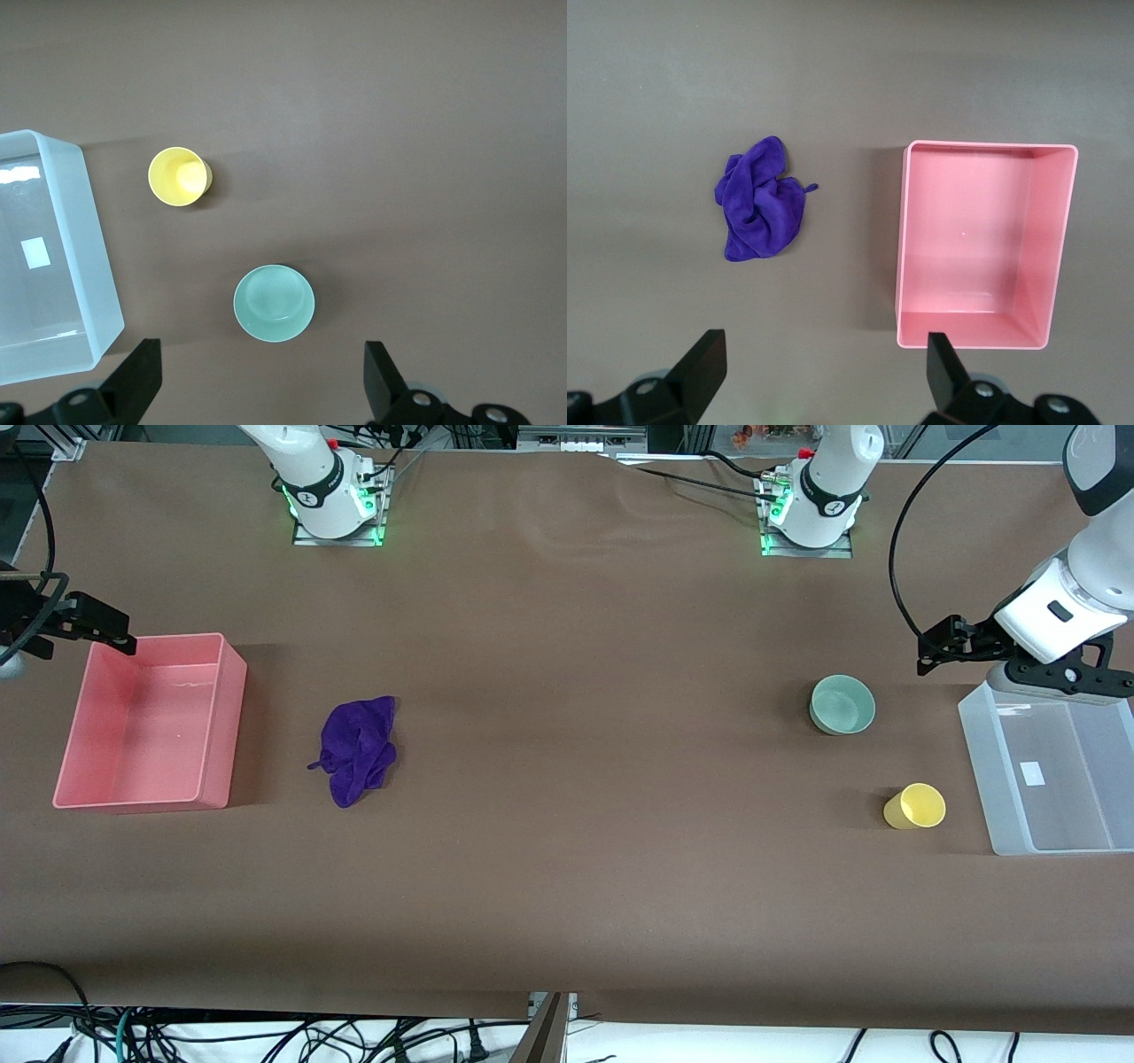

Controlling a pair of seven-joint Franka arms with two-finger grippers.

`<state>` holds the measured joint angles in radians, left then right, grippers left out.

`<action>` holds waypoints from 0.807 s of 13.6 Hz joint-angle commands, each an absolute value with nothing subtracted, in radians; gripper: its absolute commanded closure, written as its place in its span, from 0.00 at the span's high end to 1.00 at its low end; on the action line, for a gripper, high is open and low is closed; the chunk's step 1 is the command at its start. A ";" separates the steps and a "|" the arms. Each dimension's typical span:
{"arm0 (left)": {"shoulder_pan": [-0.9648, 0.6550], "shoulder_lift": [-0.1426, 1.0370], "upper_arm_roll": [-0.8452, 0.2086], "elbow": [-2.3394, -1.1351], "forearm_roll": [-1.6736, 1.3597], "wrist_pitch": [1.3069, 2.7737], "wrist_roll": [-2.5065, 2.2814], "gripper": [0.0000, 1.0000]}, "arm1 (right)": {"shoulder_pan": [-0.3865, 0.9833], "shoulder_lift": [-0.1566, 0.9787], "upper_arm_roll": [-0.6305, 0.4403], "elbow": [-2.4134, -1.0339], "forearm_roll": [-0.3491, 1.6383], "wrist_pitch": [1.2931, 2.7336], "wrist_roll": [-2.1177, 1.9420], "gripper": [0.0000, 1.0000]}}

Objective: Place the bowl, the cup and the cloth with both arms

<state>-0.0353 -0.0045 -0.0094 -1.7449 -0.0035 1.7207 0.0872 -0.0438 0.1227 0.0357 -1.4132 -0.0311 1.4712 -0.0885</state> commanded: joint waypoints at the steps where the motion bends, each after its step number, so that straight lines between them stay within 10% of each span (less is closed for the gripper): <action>1: -0.021 0.052 -0.025 -1.648 -0.008 1.662 0.086 1.00 | -0.046 0.121 0.032 -1.408 -0.012 1.471 -0.100 1.00; 11: -0.017 0.063 -0.018 -1.669 -0.005 1.480 0.097 1.00 | -0.046 0.121 0.031 -1.410 -0.012 1.476 -0.100 1.00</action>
<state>-0.0302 0.0512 -0.0129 -1.6713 -0.0035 1.5249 0.0877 -0.0439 0.1228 0.0343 -1.4132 -0.0310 1.4733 -0.0885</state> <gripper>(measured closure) 0.000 0.000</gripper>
